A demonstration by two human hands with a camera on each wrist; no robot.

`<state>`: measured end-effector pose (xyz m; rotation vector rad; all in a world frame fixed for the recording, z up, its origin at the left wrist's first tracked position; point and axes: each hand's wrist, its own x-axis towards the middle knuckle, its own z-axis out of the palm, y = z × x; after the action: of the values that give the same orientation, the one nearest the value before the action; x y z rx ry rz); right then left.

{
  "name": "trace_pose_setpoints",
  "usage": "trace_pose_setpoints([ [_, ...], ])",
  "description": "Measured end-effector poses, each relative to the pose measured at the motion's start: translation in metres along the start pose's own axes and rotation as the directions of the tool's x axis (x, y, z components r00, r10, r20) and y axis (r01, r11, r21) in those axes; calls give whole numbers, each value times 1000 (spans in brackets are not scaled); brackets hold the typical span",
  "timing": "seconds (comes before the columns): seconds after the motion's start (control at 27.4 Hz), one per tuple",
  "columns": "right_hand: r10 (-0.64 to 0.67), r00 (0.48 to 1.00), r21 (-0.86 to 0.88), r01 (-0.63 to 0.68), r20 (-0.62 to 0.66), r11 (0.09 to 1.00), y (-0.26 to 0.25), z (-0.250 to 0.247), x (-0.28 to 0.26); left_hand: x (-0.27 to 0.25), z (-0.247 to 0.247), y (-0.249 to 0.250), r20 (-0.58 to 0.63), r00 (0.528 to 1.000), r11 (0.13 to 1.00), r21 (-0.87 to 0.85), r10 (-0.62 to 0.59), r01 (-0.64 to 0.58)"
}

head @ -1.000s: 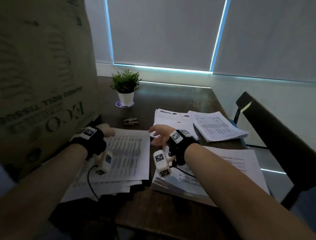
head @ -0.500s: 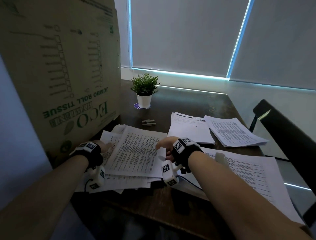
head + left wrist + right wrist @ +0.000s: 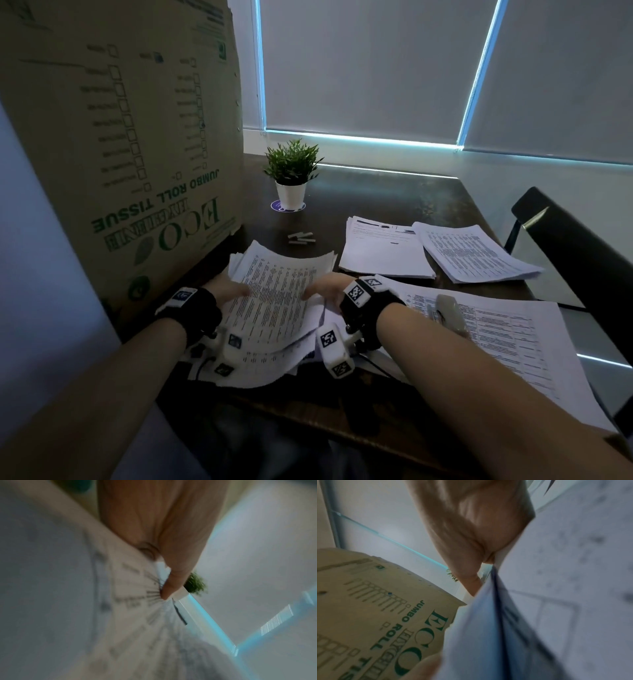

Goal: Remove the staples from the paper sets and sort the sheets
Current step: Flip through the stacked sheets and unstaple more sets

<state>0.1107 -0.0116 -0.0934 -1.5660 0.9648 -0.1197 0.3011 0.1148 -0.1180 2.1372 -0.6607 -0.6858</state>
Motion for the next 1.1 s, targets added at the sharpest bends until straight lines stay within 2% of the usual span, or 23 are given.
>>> trace_pose_setpoints([
  [0.04, -37, 999, 22, 37, -4, 999, 1, 0, -5, -7, 2, 3, 20, 1000, 986, -164, 15, -12],
  [0.11, -148, 987, 88, 153, -54, 984, 2, -11, -5, -24, -1, 14, -68, 988, 919, -362, 140, -155],
  [0.15, -184, 978, 117, 195, -95, 974, -4, -20, -10, -31, -5, 24, -138, 966, 872, -417, 219, -257],
  [0.22, -274, 945, 166, 304, -178, 938, -22, -37, -15, -43, -16, 48, -262, 889, 775, -436, 376, -457],
  [0.33, -507, 808, 139, 563, -300, 815, -66, -55, -31, -58, -34, 97, -401, 732, 662, -326, 551, -676],
  [0.4, -604, 732, 63, 651, -315, 756, -91, -64, -43, -62, -44, 126, -439, 686, 592, -351, 580, -725],
  [0.48, -625, 733, 51, 659, -270, 750, -96, -73, -45, -51, -50, 128, -447, 704, 564, -422, 553, -710],
  [0.51, -620, 752, 83, 649, -224, 756, -91, -76, -42, -44, -51, 123, -434, 737, 576, -461, 518, -676],
  [0.55, -602, 777, 114, 625, -187, 772, -81, -77, -38, -35, -49, 115, -410, 775, 610, -479, 480, -631],
  [0.62, -554, 815, 137, 576, -169, 806, -60, -72, -33, -22, -35, 101, -367, 819, 685, -452, 441, -571],
  [0.66, -549, 815, 156, 576, -185, 802, -54, -66, -33, -24, -26, 102, -364, 815, 695, -431, 451, -576],
  [0.69, -551, 805, 176, 589, -220, 789, -55, -59, -32, -31, -19, 109, -373, 791, 689, -393, 485, -609],
  [0.77, -558, 774, 208, 623, -299, 754, -70, -50, -33, -44, -13, 130, -508, 698, 660, -295, 505, -691],
  [0.84, -590, 749, 255, 660, -302, 707, -87, -53, -34, -47, -19, 143, -635, 636, 561, -359, 439, -746],
  [0.88, -607, 748, 265, 664, -268, 700, -90, -59, -31, -45, -22, 142, -638, 653, 526, -420, 408, -740],
  [0.91, -603, 760, 268, 650, -244, 711, -86, -64, -29, -36, -24, 134, -605, 697, 533, -472, 384, -702],
  [0.95, -579, 781, 271, 624, -234, 733, -76, -69, -26, -30, -23, 124, -516, 762, 570, -514, 392, -641],
  [0.99, -551, 805, 275, 593, -217, 757, -64, -70, -23, -26, -20, 111, -372, 831, 654, -514, 412, -555],
  [1.02, -531, 824, 287, 566, -198, 773, -54, -69, -22, -30, -14, 105, -243, 867, 703, -509, 435, -496],
  [1.06, -525, 831, 311, 556, -183, 771, -52, -65, -25, -34, -8, 104, -178, 872, 731, -483, 457, -482],
  [1.1, -542, 820, 330, 570, -183, 752, -55, -60, -28, -38, -6, 110, -235, 847, 697, -486, 477, -527],
])
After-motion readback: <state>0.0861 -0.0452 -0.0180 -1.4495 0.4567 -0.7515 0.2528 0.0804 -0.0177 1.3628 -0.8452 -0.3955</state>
